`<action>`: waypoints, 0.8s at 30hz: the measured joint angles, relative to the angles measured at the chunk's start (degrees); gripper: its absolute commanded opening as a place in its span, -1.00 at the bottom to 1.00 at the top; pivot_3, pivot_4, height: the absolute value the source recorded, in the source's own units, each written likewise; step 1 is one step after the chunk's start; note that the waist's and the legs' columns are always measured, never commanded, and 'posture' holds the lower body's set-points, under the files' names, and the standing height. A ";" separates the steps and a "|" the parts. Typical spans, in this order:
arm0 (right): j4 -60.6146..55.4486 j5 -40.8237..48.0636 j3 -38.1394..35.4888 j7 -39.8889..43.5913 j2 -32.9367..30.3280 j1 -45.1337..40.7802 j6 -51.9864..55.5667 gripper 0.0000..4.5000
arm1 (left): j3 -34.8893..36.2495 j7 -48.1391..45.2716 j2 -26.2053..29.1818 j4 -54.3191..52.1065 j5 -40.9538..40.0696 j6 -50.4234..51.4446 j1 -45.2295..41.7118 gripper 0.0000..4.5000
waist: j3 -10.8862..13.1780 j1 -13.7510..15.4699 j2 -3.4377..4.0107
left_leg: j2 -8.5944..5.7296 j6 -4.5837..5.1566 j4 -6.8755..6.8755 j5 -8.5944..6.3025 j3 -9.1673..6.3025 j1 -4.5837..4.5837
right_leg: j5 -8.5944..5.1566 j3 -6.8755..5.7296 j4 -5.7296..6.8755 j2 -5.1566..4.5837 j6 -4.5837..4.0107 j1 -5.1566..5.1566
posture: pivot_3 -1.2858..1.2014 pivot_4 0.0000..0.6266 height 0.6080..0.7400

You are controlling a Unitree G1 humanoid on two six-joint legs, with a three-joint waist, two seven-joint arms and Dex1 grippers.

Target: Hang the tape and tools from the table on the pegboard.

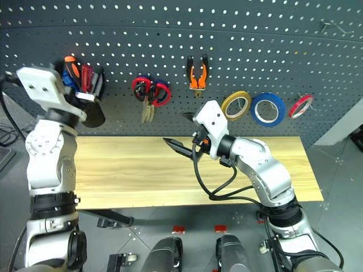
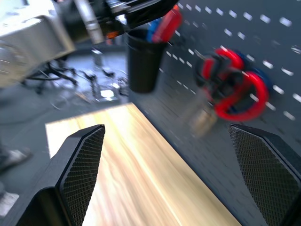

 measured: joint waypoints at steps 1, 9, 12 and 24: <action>0.12 -0.23 -0.13 0.00 -0.27 0.42 -0.10 1.00 | -0.02 -0.30 -0.17 -1.16 -0.72 2.02 1.64 0.98 | -0.06 -0.04 0.01 | 0.01 -0.01 0.00 0.01 -0.02 0.02 | 0.00 -0.01 0.08 0.01 0.00 0.00 | 0.00 -0.60 1.00; 0.13 -0.61 -2.63 -1.67 -1.14 5.26 -1.33 1.00 | 0.88 7.44 -0.97 -2.81 0.03 21.58 9.38 0.98 | -1.42 0.47 -0.05 | -0.07 0.20 0.06 -0.06 -0.06 0.18 | 0.00 0.05 0.48 0.00 -0.01 0.04 | 0.01 -0.70 1.00; 0.36 -2.83 -4.18 -5.03 -0.99 11.36 -2.95 1.00 | 0.87 6.45 -2.56 -3.33 -0.50 21.66 13.12 0.98 | -2.67 0.79 0.02 | -0.08 0.12 0.05 -0.01 -0.06 0.20 | 0.00 0.07 0.47 -0.02 -0.01 0.06 | 0.01 -0.75 1.00; 17.02 -12.85 -12.91 -23.21 7.20 29.18 -21.88 1.00 | -2.74 -1.00 -5.52 0.90 0.38 14.55 19.92 0.98 | -5.23 0.53 0.75 | 0.00 0.40 -0.54 0.04 0.11 2.23 | 0.08 0.25 -0.17 0.20 -0.21 2.00 | 0.00 -0.87 1.00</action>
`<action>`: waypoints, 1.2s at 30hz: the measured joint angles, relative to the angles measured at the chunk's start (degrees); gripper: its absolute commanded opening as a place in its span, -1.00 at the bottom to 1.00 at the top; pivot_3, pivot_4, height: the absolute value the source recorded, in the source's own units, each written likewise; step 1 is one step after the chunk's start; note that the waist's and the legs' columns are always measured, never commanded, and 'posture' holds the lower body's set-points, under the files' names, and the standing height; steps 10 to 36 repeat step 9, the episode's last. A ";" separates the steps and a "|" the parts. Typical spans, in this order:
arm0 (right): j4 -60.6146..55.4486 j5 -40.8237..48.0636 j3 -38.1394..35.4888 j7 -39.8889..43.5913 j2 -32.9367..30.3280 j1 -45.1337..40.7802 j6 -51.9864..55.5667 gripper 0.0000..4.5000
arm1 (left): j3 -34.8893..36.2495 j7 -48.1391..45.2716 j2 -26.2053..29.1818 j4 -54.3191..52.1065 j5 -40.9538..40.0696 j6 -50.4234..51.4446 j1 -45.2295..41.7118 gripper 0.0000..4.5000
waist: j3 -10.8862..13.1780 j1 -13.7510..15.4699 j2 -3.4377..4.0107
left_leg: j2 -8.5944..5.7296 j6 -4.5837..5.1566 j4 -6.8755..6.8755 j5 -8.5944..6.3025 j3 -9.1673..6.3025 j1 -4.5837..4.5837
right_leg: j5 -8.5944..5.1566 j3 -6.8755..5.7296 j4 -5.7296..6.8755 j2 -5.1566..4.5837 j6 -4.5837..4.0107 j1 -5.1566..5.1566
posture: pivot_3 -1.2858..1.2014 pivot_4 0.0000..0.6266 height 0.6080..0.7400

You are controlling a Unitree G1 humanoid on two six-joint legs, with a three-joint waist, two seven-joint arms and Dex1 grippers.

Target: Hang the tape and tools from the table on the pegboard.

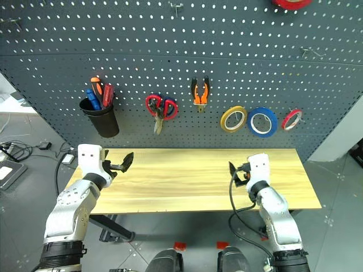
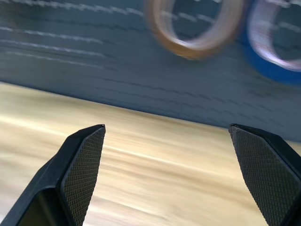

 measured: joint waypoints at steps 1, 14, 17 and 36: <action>1.74 0.08 -0.95 -0.41 0.05 -0.04 -1.11 1.00 | -0.04 0.04 -0.28 0.98 0.22 -0.60 -0.09 0.98 | -0.22 -0.02 0.03 | 0.00 0.00 0.00 0.00 0.01 0.00 | 0.00 0.02 0.00 0.00 0.00 0.00 | 0.00 -0.88 1.00; 10.75 1.43 -6.93 0.87 -1.12 -1.70 -5.55 1.00 | -0.42 0.55 -1.13 5.16 2.42 -4.88 -0.10 0.98 | -1.09 -0.03 0.12 | -0.01 0.01 -0.04 -0.01 0.01 -0.05 | 0.01 0.05 0.00 -0.01 -0.01 -0.04 | 0.01 -0.89 1.00; 10.75 1.43 -6.93 0.87 -1.12 -1.70 -5.55 1.00 | -0.42 0.55 -1.13 5.16 2.42 -4.88 -0.10 0.98 | -1.09 -0.03 0.12 | -0.01 0.01 -0.04 -0.01 0.01 -0.05 | 0.01 0.05 0.00 -0.01 -0.01 -0.04 | 0.01 -0.89 1.00; 10.75 1.43 -6.93 0.87 -1.12 -1.70 -5.55 1.00 | -0.42 0.55 -1.13 5.16 2.42 -4.88 -0.10 0.98 | -1.09 -0.03 0.12 | -0.01 0.01 -0.04 -0.01 0.01 -0.05 | 0.01 0.05 0.00 -0.01 -0.01 -0.04 | 0.01 -0.89 1.00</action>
